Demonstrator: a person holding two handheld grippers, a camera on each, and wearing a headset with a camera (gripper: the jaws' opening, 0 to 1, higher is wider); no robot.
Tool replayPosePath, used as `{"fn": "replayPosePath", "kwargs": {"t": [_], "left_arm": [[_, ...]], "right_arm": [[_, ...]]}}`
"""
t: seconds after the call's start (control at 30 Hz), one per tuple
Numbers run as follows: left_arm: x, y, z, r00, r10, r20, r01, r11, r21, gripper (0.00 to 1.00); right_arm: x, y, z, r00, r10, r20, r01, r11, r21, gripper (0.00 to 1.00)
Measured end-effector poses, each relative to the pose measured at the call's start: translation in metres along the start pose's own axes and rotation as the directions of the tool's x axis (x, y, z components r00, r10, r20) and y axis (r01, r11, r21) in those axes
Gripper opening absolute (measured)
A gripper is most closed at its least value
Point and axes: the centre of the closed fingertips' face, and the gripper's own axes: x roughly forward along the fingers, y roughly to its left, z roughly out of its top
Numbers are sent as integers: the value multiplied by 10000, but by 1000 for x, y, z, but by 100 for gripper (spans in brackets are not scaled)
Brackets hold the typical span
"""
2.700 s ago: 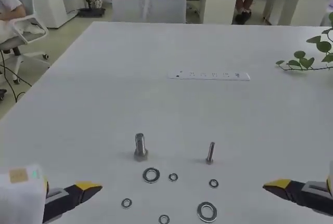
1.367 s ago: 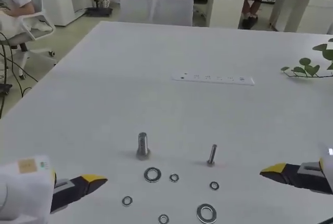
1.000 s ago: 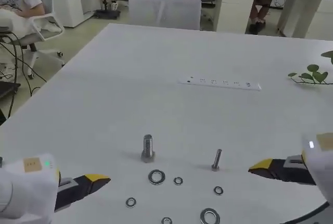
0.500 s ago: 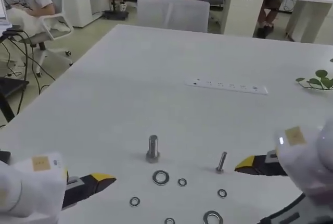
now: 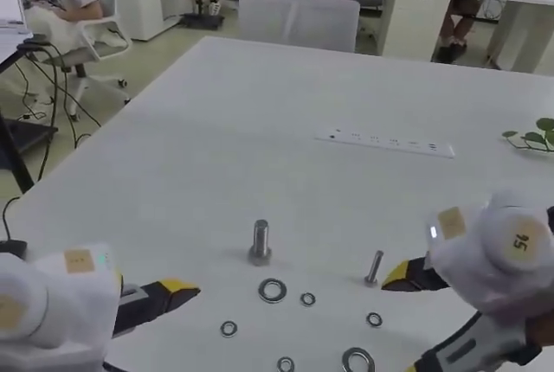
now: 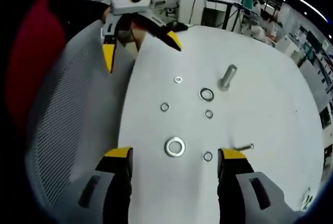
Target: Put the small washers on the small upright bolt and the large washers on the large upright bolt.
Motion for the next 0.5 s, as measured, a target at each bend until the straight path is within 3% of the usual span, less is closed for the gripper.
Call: {"fn": "replayPosePath", "kwargs": {"t": [0.5], "left_arm": [[0, 0, 2, 9999, 79, 97, -79, 10000, -21, 92]], "right_arm": [[22, 1, -5, 9948, 416, -932, -469, 9974, -553, 52]]}}
